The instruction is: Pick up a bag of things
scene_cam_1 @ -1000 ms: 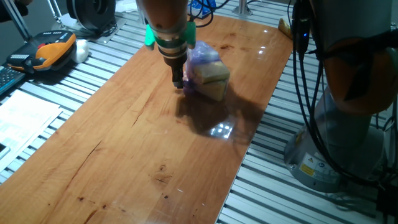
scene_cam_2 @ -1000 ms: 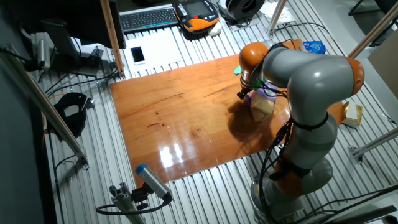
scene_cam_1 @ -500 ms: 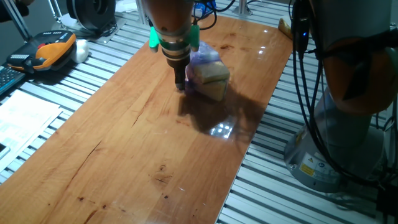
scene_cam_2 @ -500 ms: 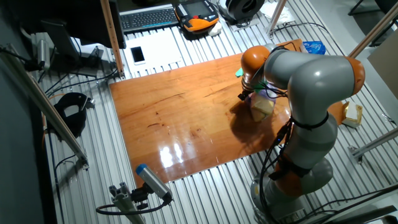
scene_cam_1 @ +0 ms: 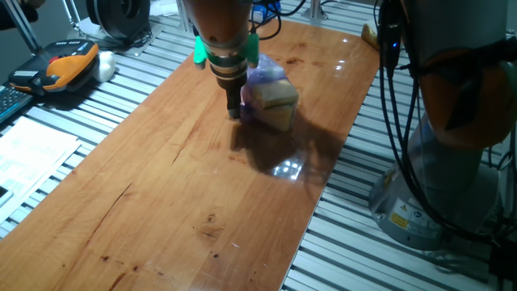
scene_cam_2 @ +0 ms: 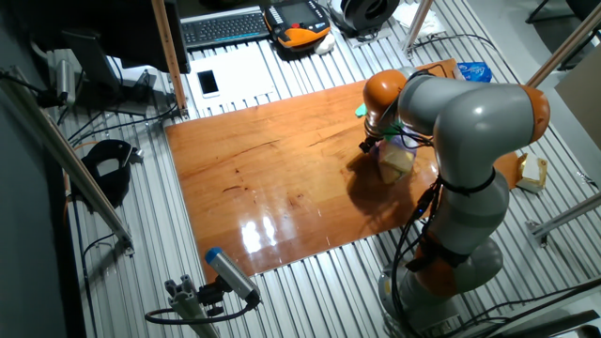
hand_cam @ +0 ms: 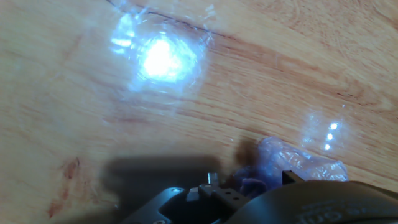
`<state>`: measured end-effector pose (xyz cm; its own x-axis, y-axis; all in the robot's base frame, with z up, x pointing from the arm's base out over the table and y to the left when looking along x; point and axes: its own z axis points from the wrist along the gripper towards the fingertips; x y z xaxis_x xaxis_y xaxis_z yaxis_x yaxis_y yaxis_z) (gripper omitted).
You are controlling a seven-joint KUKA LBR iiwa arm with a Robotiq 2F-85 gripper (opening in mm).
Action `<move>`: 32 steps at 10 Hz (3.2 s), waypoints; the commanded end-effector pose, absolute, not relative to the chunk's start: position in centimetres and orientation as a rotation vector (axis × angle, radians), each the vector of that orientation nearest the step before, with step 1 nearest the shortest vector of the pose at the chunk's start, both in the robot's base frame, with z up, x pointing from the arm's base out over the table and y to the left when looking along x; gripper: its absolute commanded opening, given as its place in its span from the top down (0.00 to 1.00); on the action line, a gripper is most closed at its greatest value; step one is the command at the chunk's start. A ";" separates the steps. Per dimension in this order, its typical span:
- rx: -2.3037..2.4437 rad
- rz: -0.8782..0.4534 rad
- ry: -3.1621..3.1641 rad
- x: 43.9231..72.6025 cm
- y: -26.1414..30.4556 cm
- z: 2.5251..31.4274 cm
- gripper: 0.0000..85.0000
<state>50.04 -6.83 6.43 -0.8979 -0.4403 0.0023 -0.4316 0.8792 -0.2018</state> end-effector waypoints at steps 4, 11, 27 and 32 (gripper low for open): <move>-0.698 -0.320 3.008 49.8 -7.0 5.6 0.40; -0.701 -0.276 3.052 49.5 -7.8 5.7 1.00; -0.461 -0.200 3.113 50.1 -6.1 14.8 1.00; -0.319 -0.162 3.122 49.1 -4.2 16.1 1.00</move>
